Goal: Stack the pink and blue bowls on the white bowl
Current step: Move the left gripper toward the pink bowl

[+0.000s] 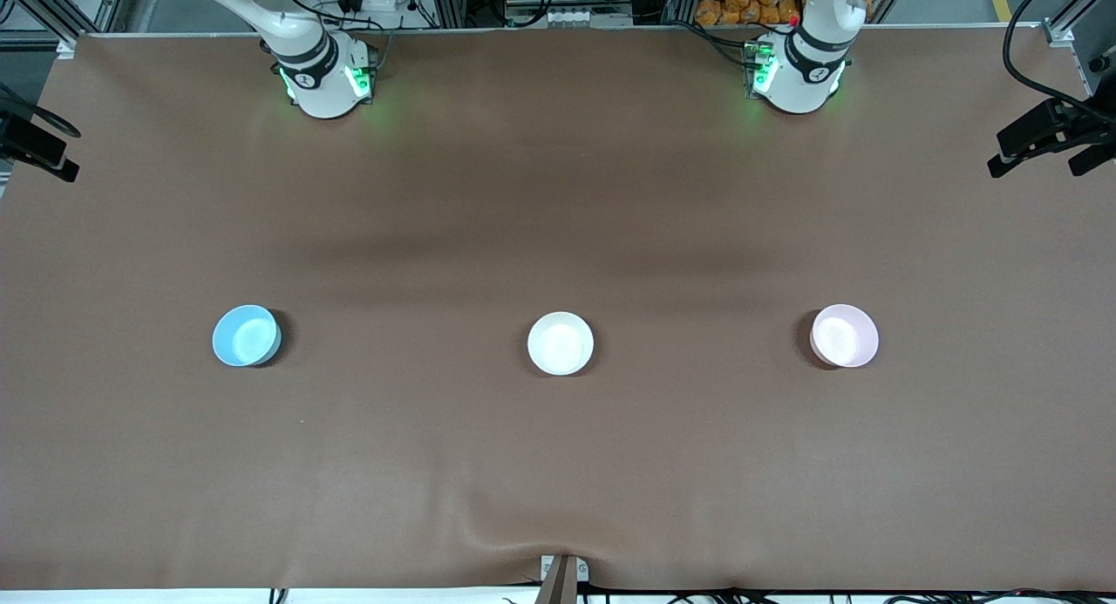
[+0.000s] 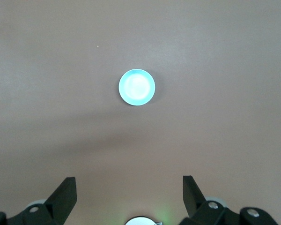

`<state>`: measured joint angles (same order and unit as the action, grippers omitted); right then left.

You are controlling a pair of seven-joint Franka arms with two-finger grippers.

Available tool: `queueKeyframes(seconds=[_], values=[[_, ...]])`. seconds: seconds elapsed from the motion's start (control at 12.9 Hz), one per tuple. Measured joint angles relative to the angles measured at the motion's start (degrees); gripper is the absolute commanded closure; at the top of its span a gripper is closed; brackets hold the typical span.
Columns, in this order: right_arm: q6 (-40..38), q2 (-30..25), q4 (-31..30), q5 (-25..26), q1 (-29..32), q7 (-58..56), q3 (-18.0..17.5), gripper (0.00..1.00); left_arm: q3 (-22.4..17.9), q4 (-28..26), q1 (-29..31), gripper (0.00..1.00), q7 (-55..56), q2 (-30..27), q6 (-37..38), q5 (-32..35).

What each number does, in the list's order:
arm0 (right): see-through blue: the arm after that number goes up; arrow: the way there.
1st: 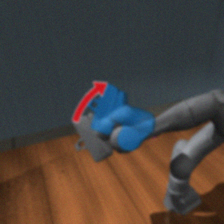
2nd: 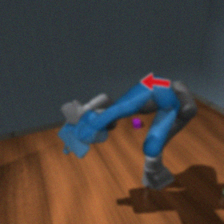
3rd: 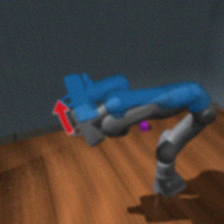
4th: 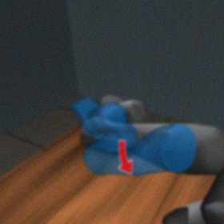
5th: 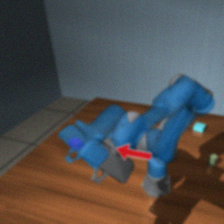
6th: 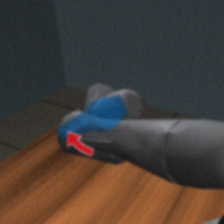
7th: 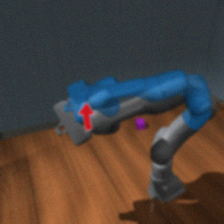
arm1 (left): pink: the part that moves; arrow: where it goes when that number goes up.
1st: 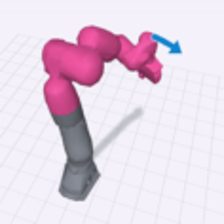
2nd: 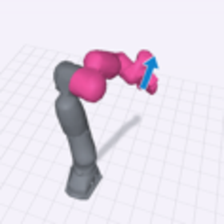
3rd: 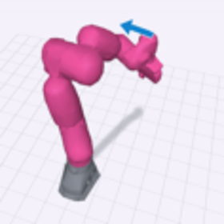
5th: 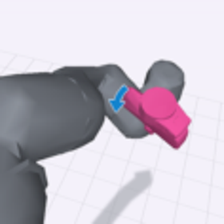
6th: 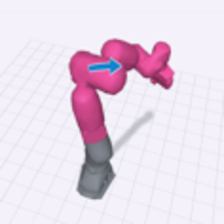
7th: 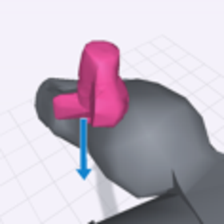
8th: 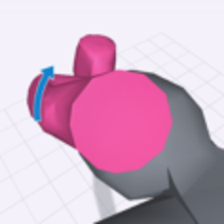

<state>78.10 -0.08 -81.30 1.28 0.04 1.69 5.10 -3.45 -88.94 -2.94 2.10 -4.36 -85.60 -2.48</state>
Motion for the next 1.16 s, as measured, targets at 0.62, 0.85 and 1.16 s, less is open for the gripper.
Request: queueKeyframes(seconds=[0.62, 0.85, 1.16], values=[[0.0, 0.0, 0.0, 0.0, 0.0, 0.0, 0.0, 0.0, 0.03, 0.0, -0.02, 0.0, 0.0, 0.11, 0.02, 0.0], [0.0, 0.0, 0.0, 0.0, 0.0, 0.0, 0.01, 0.0, -0.09, -0.01, 0.26, 0.0, -0.09, 1.47, 0.05, 0.0], [0.0, 0.0, 0.0, 0.01, 0.01, 0.0, 0.03, 0.0, -0.49, -0.02, 1.54, 0.0, -0.27, 5.36, -0.06, 0.06]])
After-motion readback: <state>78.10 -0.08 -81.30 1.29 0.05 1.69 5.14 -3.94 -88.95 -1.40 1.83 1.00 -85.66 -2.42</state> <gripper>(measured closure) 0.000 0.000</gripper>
